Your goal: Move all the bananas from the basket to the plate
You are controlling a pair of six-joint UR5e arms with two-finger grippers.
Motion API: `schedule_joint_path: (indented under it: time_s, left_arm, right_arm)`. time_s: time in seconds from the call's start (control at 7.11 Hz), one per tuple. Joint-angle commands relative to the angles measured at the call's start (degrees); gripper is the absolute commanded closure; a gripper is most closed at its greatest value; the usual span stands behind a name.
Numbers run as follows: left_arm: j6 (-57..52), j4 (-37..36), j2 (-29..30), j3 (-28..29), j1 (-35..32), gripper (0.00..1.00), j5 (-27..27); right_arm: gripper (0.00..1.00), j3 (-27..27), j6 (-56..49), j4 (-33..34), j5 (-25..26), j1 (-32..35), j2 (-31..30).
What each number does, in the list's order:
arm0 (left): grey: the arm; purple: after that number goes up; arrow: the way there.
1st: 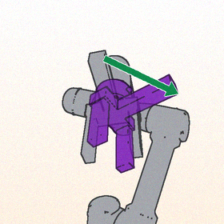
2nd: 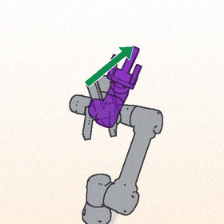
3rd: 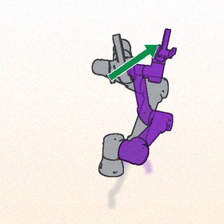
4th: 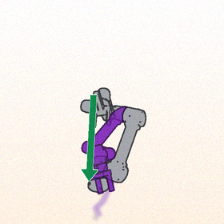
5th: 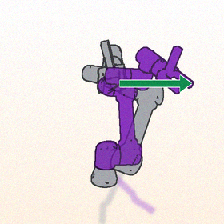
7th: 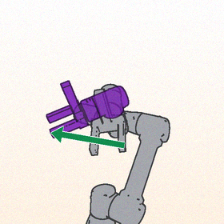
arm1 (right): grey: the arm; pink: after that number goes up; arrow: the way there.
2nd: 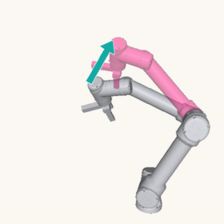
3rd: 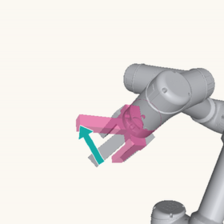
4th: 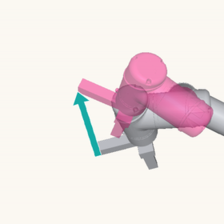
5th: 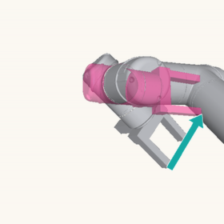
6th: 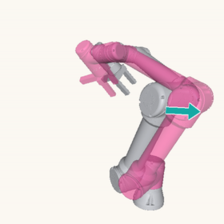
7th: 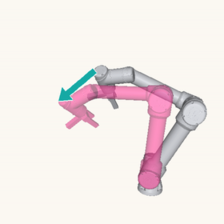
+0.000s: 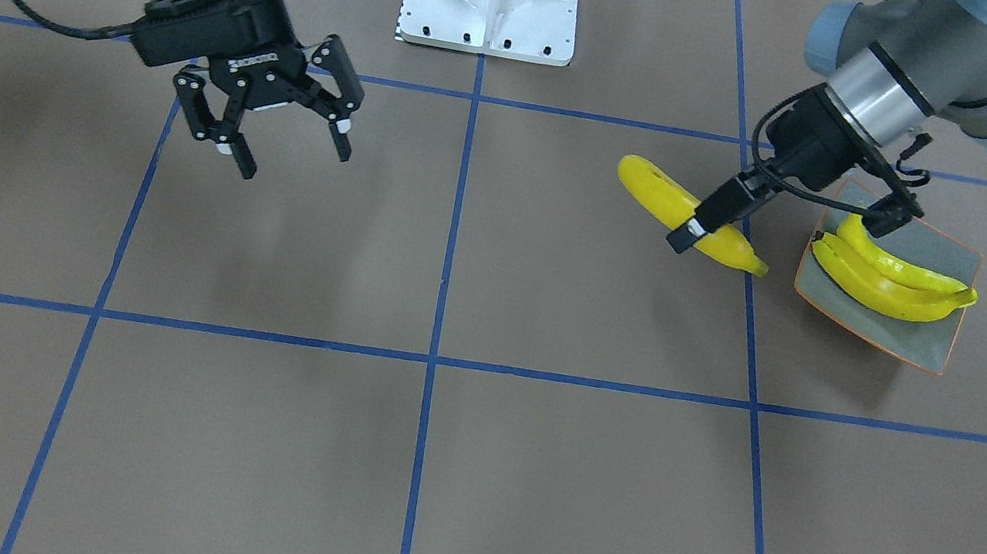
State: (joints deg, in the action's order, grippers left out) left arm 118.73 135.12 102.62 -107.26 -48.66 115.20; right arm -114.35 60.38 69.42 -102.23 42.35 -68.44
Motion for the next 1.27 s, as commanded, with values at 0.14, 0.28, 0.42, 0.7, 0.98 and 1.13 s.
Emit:
schedule_joint_path:
  time_s: [0.14, 0.28, 0.42, 0.7, 0.98, 1.13]
  left_arm:
    - [2.8, -5.3, -11.4, -1.2, -5.6, 1.0, 1.3]
    - [2.3, -5.3, -15.1, -1.0, -7.0, 1.0, 2.8]
    - [2.5, -5.2, -16.5, -0.8, -7.2, 1.0, 6.1]
    - [2.8, -5.2, -16.7, 1.7, -7.1, 1.0, 6.1]
    - [2.6, -4.7, -16.6, 4.3, -7.1, 0.96, 5.8]
    - [2.4, -4.6, -16.6, 5.7, -7.1, 0.87, 5.7]
  right_arm:
    - [0.0, 0.4, -15.3, 0.5, -13.3, 12.6, -8.0]
    - [0.0, 1.0, -19.9, 0.4, -15.9, 15.7, -9.8]
    - [0.0, 2.4, -23.3, 0.3, -18.4, 18.4, -10.5]
    - [0.0, 3.6, -29.4, 0.2, -20.6, 21.9, -12.4]
    - [0.0, 3.5, -29.7, 0.1, -20.5, 22.2, -12.6]
    - [0.0, 3.4, -29.7, 0.0, -20.5, 22.5, -12.5]
